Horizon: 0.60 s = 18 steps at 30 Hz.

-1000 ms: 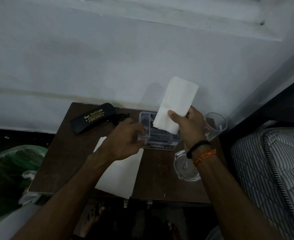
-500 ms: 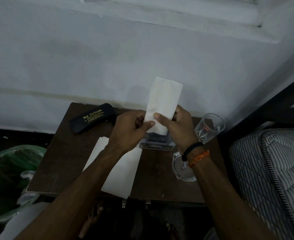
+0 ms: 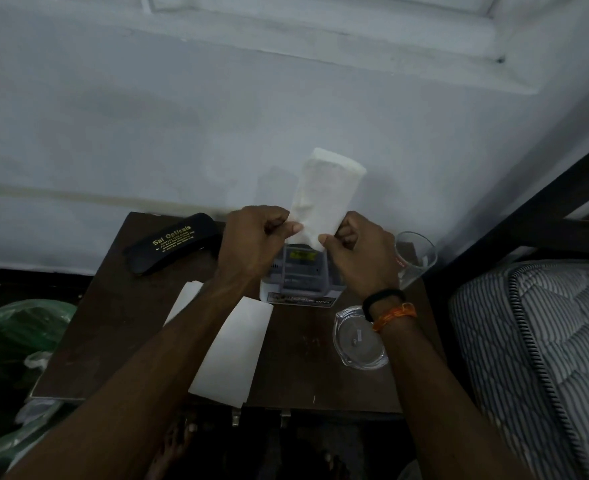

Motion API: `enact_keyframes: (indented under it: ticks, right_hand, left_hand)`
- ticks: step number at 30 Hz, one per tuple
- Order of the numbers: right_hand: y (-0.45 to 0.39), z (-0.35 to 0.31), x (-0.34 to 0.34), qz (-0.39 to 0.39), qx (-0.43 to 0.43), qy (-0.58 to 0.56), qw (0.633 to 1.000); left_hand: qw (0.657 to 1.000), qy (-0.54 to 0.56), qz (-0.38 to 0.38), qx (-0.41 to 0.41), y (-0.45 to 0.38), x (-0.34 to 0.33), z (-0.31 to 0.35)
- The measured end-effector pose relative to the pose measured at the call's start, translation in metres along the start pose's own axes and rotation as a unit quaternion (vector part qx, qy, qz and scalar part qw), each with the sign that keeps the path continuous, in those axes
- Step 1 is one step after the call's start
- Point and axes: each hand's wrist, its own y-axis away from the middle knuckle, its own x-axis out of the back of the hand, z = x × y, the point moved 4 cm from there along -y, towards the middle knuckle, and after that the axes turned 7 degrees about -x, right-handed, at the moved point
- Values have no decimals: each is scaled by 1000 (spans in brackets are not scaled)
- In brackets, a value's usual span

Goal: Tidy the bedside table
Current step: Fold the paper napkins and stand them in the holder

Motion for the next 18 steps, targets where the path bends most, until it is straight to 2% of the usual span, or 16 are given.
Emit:
enact_keyframes:
  ticks: [7,12,18]
  right_hand:
    - [-8,10,-9,40,-42,9,998]
    - [-11,18,-18,13,-58,29,998]
    - [-8,18,-20,-11,-62,42,997]
  left_hand:
    - [1000,6,-1,11,-5,-14,-2]
    - [999,-52,-14,9,-3,-16,-6]
    - [998,-65,-13,14,1,-20,-11]
